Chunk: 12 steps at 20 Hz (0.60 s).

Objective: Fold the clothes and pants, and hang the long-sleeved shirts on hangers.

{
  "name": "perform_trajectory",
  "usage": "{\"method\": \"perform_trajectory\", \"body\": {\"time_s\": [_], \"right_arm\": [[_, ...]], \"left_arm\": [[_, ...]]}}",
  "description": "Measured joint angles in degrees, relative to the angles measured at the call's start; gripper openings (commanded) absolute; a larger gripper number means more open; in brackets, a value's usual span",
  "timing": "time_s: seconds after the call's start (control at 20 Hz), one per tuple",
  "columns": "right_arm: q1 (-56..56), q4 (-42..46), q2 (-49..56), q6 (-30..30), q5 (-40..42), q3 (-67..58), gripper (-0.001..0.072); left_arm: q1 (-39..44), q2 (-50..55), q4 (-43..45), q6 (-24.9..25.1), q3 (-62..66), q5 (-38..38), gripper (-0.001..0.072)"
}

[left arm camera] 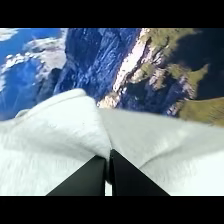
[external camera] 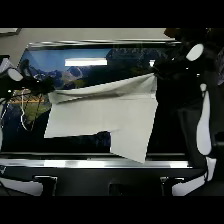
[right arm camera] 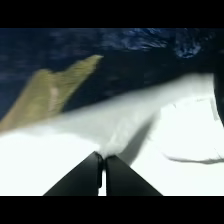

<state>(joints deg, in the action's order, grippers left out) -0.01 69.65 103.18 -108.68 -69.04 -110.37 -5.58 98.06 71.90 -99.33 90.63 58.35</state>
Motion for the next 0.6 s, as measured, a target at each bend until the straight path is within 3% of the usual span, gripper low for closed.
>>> {"method": "perform_trajectory", "body": {"time_s": [0.1,0.15,0.2,0.25,0.3,0.35,0.45,0.6], "right_arm": [[0.00,-0.17,4.09,-0.02,1.49,0.00,0.0052],[0.00,-0.22,5.62,0.00,2.01,0.00,0.0142],[0.00,-0.28,6.67,-0.02,2.29,0.00,0.0265],[-0.02,-0.37,7.41,0.00,2.67,0.00,0.0367],[-0.09,-0.39,7.69,0.02,2.67,0.00,0.0381],[-0.31,-0.39,7.67,0.42,2.51,0.00,0.0387],[-1.64,-0.63,6.34,2.78,0.28,0.00,0.0476],[-6.19,-1.79,2.58,8.70,-5.53,0.00,0.0475]], "left_arm": [[0.85,4.07,-0.33,1.07,1.77,-1.20,0.0016],[1.07,5.42,-0.37,1.49,2.45,-1.66,0.0022],[1.29,6.45,-0.37,1.92,2.99,-1.86,0.0109],[1.36,7.08,-0.37,2.36,3.50,-1.97,0.0304],[1.36,7.52,-0.44,2.64,4.13,-1.90,0.0485],[1.25,7.89,-0.52,2.89,4.98,-1.31,0.0524],[0.37,8.11,-0.55,3.58,7.21,1.25,0.0525],[-2.25,6.60,-0.46,5.22,9.97,7.15,0.0525]]}}
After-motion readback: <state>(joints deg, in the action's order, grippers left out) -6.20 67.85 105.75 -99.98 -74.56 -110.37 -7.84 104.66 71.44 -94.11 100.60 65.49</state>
